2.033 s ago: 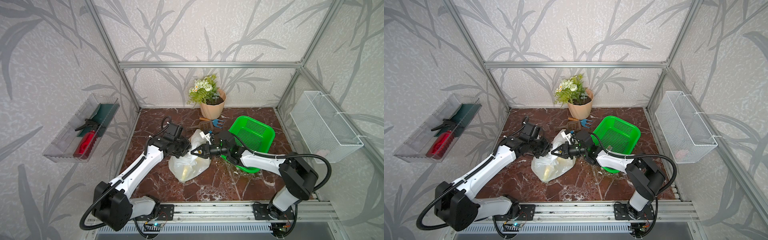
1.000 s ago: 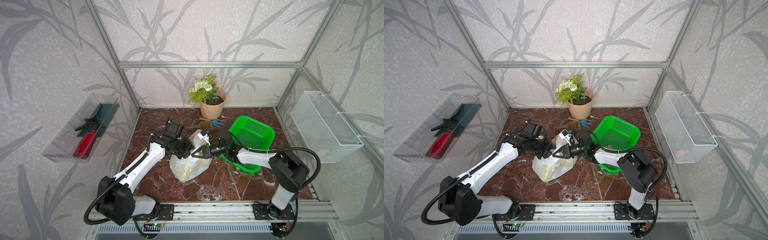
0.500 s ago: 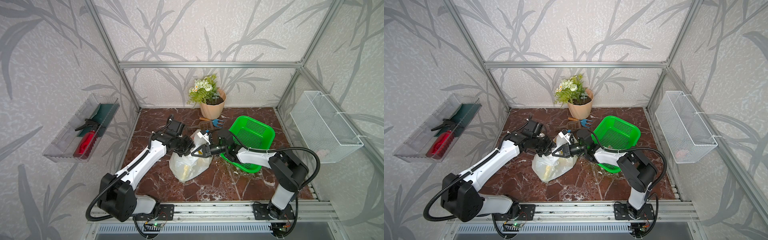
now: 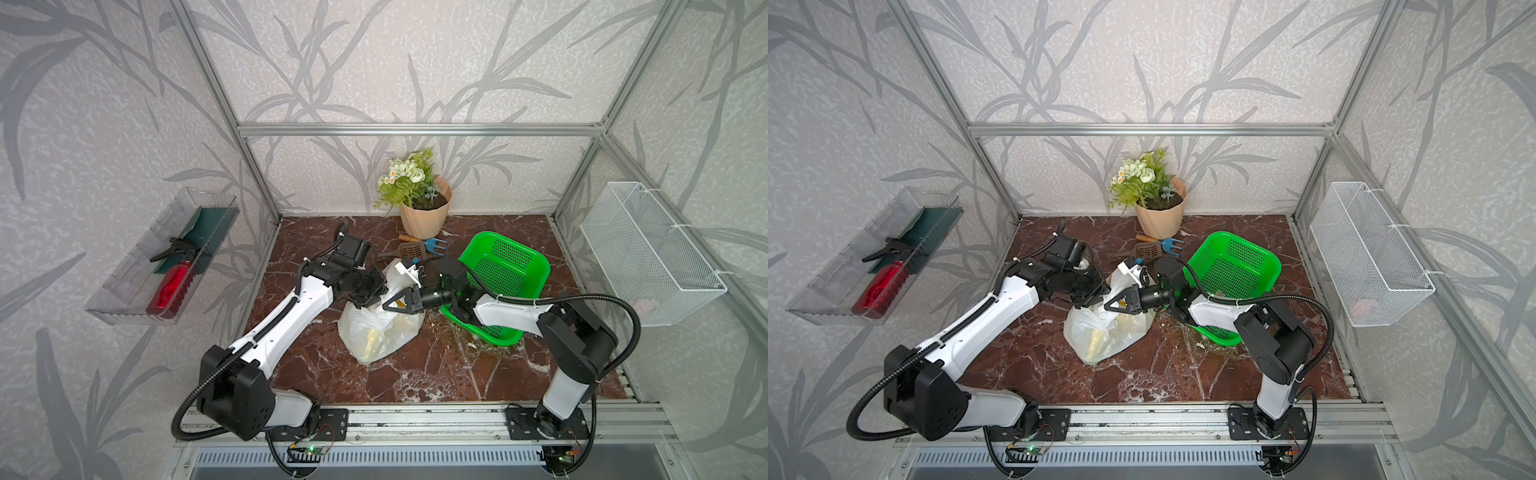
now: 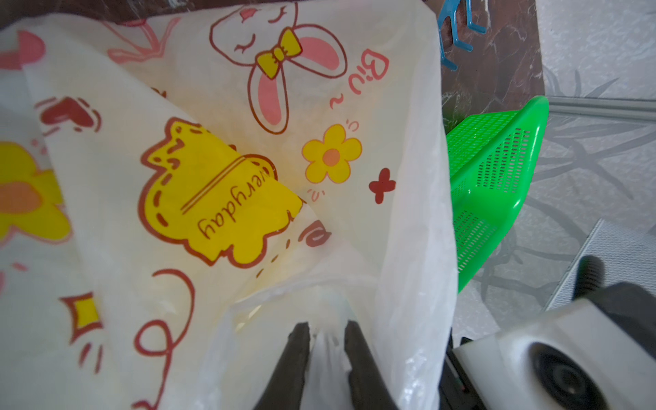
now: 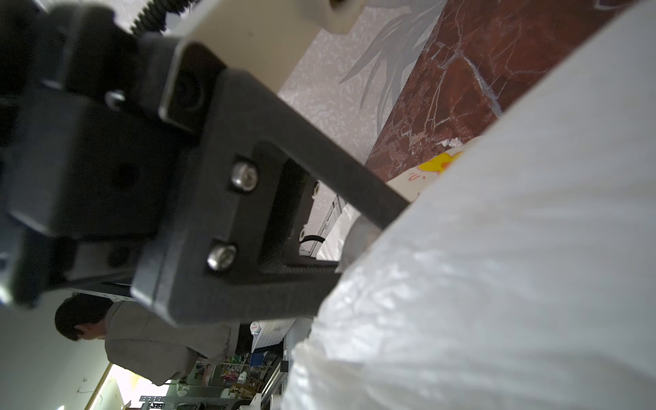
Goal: Place the banana into a plastic bag & tie a knot
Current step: Tie the plastic bag at the center of the board.
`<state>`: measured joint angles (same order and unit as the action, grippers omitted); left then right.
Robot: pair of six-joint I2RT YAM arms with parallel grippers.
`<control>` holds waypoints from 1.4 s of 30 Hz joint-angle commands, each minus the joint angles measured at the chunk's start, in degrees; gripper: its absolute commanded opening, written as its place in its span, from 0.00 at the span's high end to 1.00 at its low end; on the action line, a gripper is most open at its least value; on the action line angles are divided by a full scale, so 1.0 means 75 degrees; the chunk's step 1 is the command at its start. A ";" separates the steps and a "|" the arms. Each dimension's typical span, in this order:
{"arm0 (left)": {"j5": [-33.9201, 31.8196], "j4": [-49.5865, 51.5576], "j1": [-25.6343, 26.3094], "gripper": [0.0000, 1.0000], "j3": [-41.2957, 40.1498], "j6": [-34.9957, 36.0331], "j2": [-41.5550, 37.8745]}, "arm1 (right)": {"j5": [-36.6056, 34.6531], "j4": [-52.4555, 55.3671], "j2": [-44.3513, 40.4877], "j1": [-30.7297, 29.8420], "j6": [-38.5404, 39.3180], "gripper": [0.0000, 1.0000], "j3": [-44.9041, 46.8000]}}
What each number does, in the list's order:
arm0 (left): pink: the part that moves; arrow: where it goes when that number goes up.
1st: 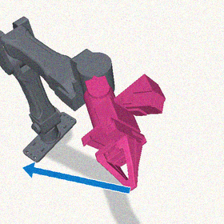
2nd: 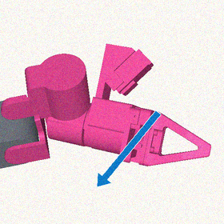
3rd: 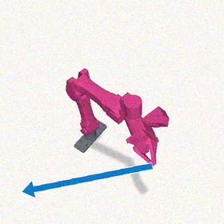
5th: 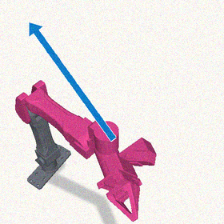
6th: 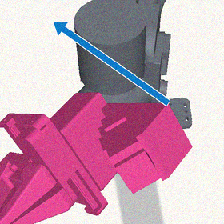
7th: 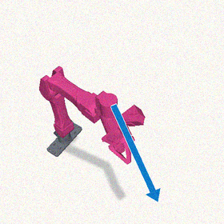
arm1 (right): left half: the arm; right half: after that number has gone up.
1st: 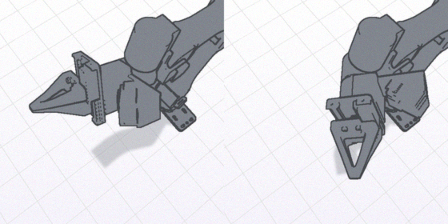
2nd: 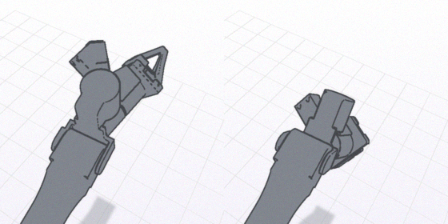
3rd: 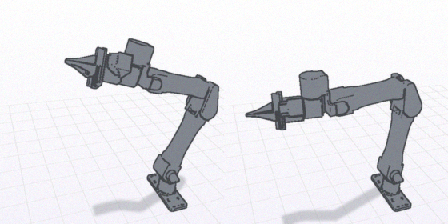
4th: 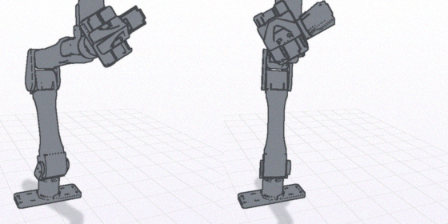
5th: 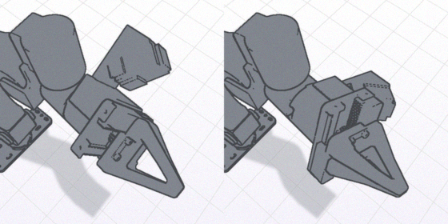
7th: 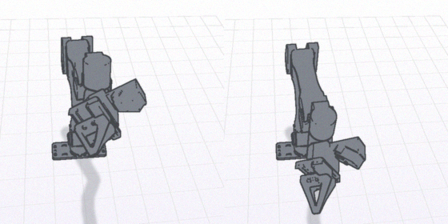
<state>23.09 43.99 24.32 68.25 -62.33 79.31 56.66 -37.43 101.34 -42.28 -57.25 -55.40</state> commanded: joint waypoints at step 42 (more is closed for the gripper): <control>-0.0655 0.0777 0.0032 1.00 0.0483 0.0353 -0.0074 | -0.5750 0.1047 -0.1534 -0.2120 0.5747 0.48 0.1201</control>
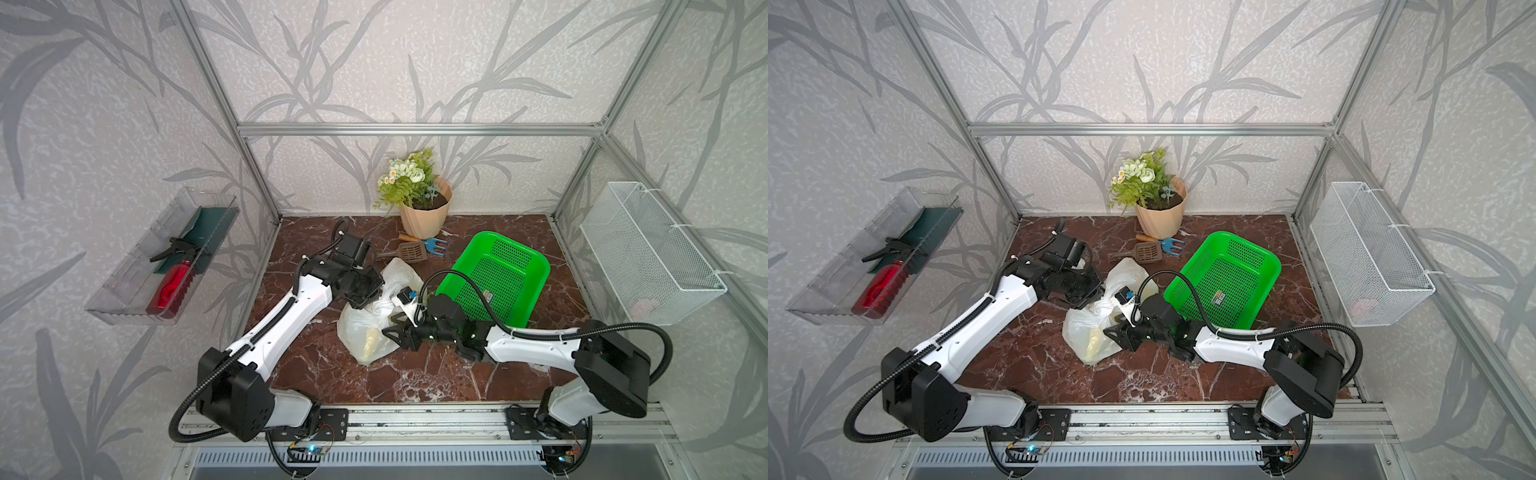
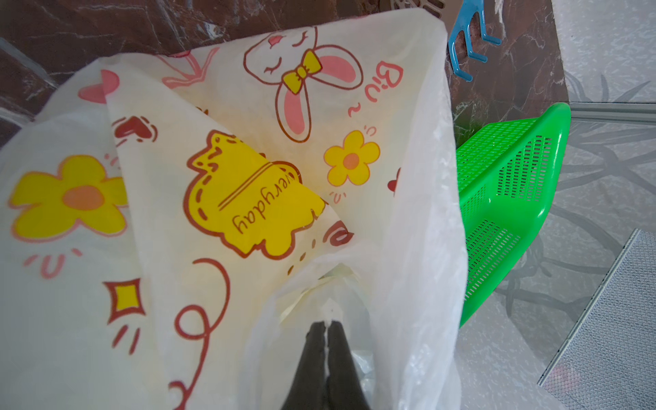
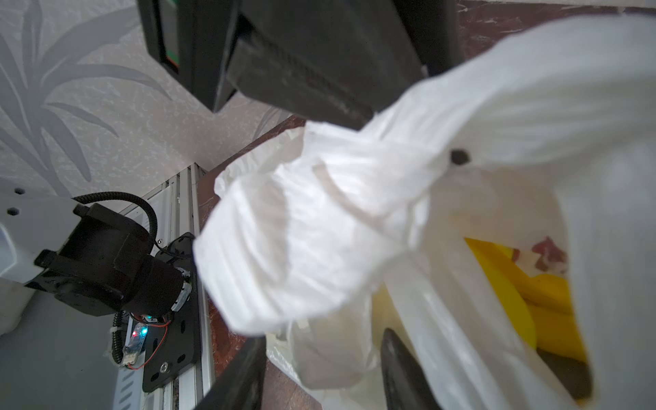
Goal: Place the banana into a plastic bag & tie a knot
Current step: Tie the plastic bag at the center of the board.
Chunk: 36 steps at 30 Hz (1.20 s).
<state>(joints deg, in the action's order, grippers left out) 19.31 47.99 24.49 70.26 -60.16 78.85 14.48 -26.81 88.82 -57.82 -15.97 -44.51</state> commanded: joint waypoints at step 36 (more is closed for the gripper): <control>-0.0764 -0.0668 -0.2011 1.00 0.5420 0.1316 0.3895 | -0.0888 0.4875 -0.2436 -0.0048 0.0300 1.00 0.1002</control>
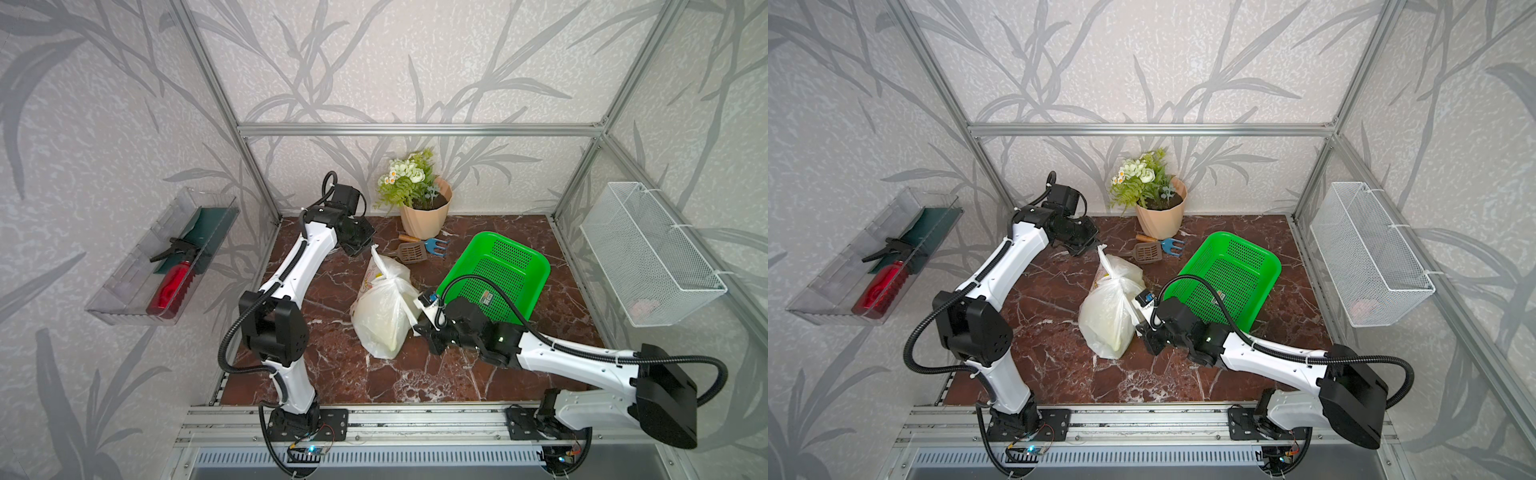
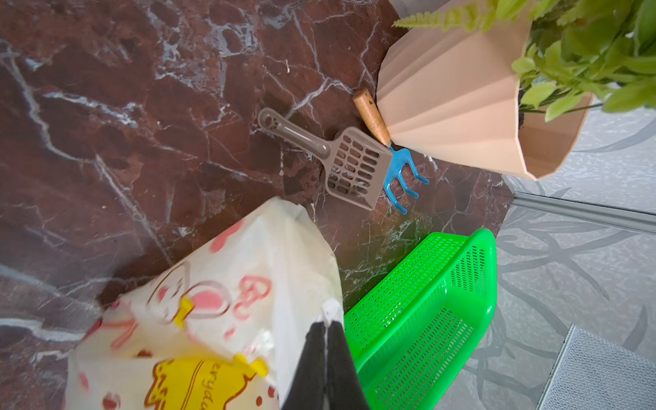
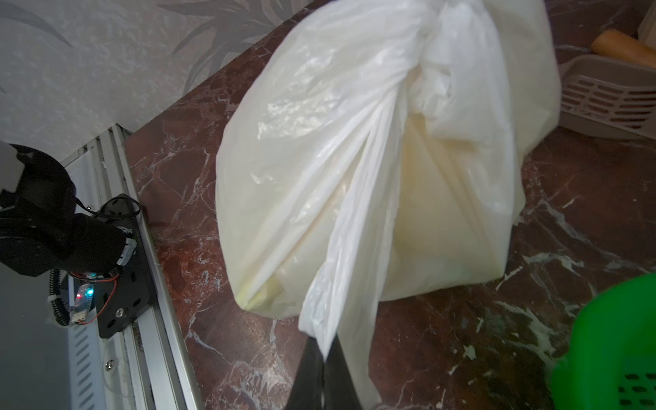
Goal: Place the banana into a plastic bag & tie a knot
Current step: Tie the plastic bag at the center of the board, then reset both arms
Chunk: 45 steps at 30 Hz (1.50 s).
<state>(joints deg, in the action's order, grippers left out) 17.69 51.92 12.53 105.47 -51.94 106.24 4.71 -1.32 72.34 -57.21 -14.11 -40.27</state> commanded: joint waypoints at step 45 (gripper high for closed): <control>-0.5409 -0.6171 -0.0597 0.01 -0.9221 0.5243 -0.5518 | -0.1337 -0.2288 -0.0192 0.5282 0.1645 0.00 0.1199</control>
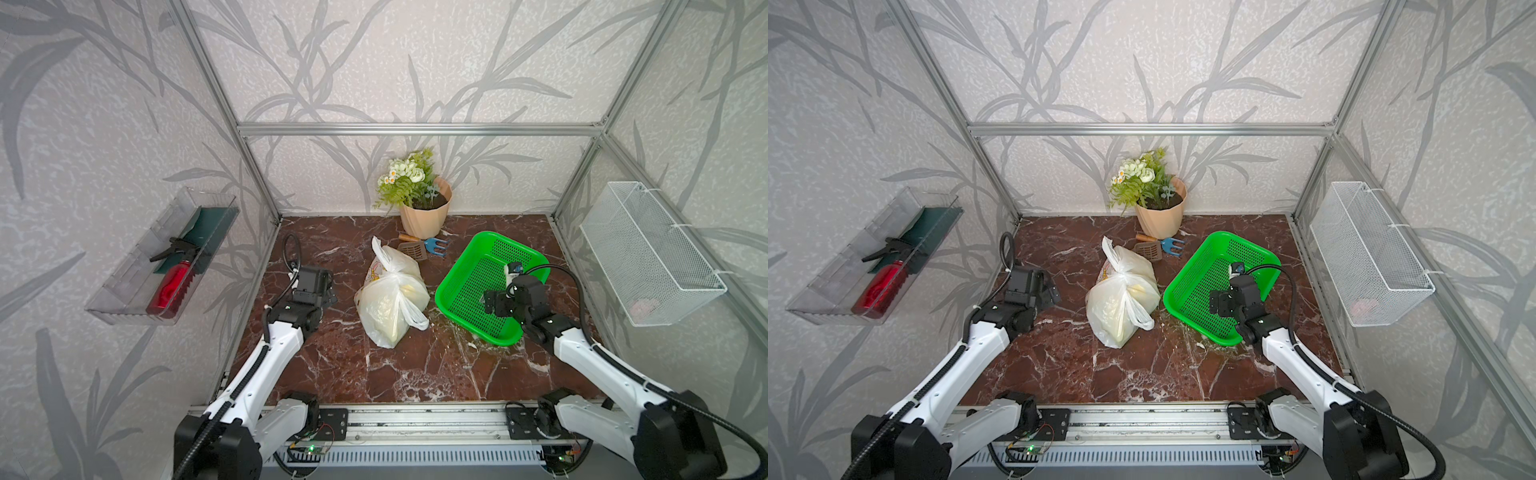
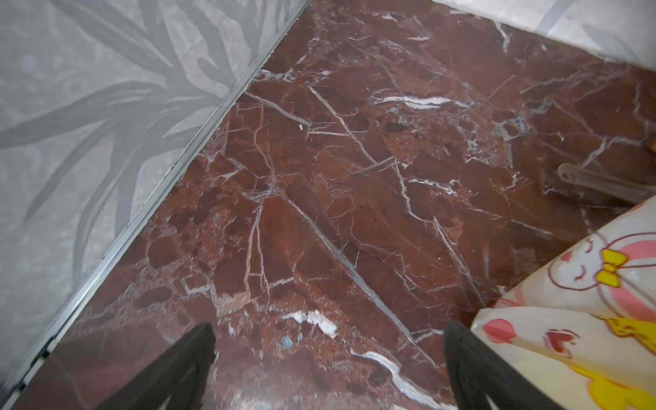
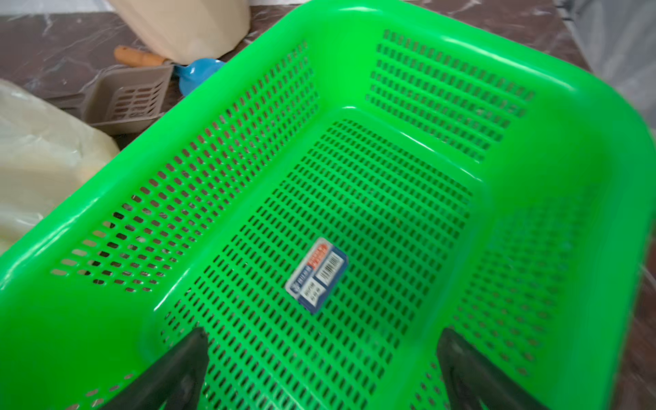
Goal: Place the banana into a plastic bag & tie a knot
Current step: Reset both arms
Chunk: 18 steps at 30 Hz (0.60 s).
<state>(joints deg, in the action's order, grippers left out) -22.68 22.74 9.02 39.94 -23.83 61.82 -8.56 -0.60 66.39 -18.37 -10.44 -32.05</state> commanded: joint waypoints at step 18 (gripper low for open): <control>0.0984 -0.7604 -0.1248 0.01 -0.1301 0.2572 0.3287 | 0.1246 -0.4127 0.2507 0.1008 0.2645 0.01 0.0176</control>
<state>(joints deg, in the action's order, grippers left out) -17.37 -25.63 0.36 32.73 -6.96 88.55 -3.09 -25.34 84.95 -11.64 5.96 -30.89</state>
